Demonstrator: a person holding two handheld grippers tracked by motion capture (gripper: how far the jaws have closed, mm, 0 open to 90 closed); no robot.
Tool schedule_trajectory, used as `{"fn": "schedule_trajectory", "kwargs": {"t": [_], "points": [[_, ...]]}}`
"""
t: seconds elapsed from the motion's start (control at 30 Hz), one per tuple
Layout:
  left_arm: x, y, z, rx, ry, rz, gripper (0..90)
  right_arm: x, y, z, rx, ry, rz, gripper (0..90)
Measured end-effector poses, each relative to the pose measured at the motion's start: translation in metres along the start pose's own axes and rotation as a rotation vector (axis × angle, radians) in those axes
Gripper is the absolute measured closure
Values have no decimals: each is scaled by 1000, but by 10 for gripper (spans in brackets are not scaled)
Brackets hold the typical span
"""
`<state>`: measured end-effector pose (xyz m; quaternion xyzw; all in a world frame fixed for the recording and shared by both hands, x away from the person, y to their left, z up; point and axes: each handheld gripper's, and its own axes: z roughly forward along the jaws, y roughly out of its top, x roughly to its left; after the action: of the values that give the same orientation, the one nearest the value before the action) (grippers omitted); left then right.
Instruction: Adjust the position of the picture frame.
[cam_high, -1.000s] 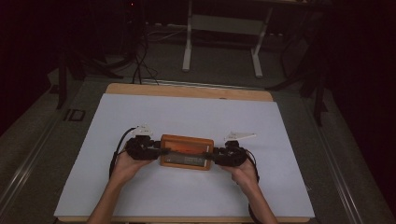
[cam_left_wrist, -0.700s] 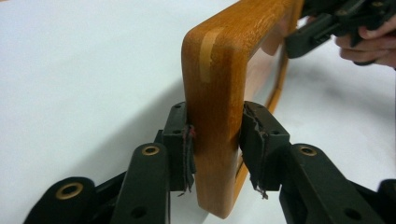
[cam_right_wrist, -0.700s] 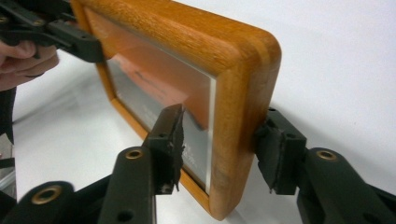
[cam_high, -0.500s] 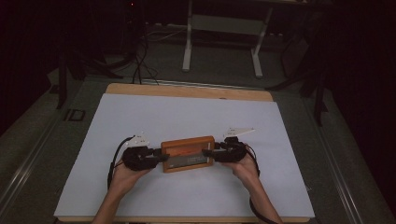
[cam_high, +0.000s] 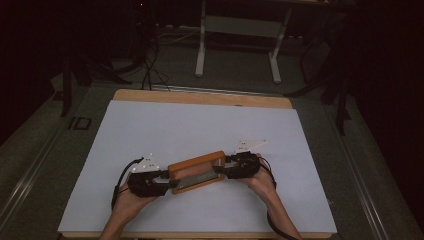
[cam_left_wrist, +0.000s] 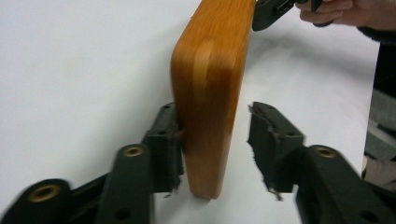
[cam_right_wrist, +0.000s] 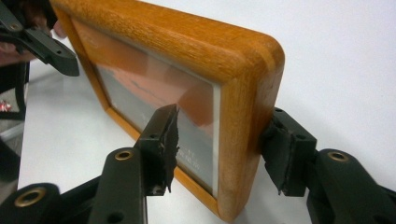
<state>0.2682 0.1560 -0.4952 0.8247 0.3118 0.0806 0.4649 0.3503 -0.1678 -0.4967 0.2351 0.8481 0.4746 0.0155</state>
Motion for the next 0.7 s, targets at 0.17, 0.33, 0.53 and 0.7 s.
{"fn": "schedule_trajectory", "kwargs": {"t": [0.17, 0.33, 0.53, 0.7], "points": [[-6, 22, 6, -7, -15, 78, 468, 5, -1, -3, 11, -7, -57, 465], [-9, 52, 13, 12, -45, 130, 484, 8, -1, -6, 26, -13, -76, 437], [-16, 83, 32, 127, -57, 196, 512, 9, -1, -10, 29, -25, -76, 431], [-25, 102, 56, 266, -59, 257, 592, 9, -2, -12, 30, -25, -70, 432]]}}
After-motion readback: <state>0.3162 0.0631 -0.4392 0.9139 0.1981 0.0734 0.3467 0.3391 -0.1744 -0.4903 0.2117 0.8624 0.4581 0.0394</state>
